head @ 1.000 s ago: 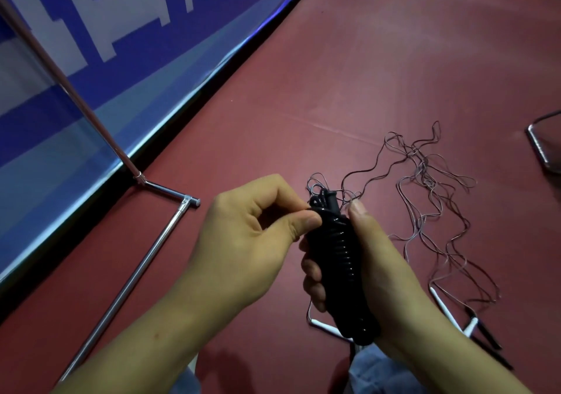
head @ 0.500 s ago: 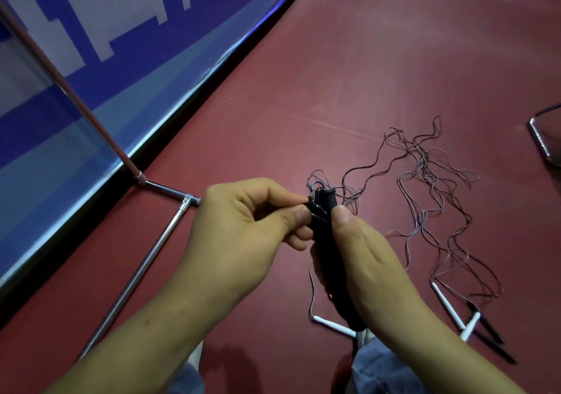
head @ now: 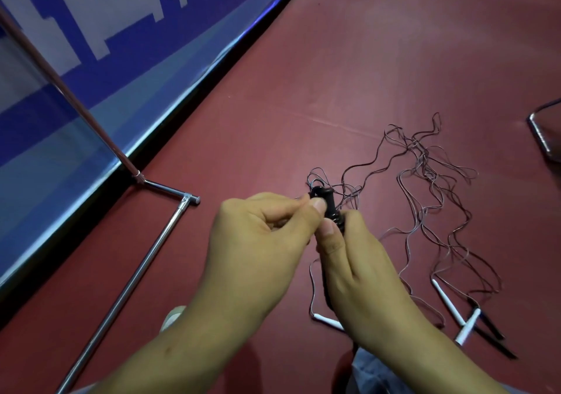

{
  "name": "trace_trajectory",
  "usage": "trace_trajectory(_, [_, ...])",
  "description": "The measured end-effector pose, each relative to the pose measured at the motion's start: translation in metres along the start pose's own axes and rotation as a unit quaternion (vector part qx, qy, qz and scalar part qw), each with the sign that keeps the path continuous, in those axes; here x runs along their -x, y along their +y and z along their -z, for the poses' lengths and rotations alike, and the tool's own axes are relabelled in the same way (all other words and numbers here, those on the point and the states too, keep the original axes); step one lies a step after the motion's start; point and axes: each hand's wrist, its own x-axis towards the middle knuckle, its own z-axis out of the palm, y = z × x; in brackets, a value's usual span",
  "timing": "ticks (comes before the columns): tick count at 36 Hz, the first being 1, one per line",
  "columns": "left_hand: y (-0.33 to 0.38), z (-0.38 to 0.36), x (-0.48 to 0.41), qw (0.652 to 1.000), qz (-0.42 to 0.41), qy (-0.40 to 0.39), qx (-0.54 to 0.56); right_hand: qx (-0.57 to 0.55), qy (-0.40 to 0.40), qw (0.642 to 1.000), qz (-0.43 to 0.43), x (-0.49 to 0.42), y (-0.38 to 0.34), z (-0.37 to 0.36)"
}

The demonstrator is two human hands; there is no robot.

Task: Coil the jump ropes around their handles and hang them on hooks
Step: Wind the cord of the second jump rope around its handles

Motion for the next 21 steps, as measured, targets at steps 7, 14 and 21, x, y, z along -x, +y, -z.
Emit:
trace_trajectory(7, [-0.003, 0.002, 0.000, 0.996, 0.051, -0.004, 0.069, 0.004, -0.015, 1.000, 0.008, 0.001, -0.002, 0.001])
trace_trajectory(14, [-0.008, 0.008, -0.011, 0.971, 0.149, -0.038, 0.182, 0.044, -0.022, 0.999, 0.017, 0.003, -0.004, 0.002])
trace_trajectory(21, [-0.008, 0.006, -0.014, 0.952, 0.220, -0.049, 0.210, 0.052, -0.016, 0.999, 0.005, 0.002, -0.002, 0.001])
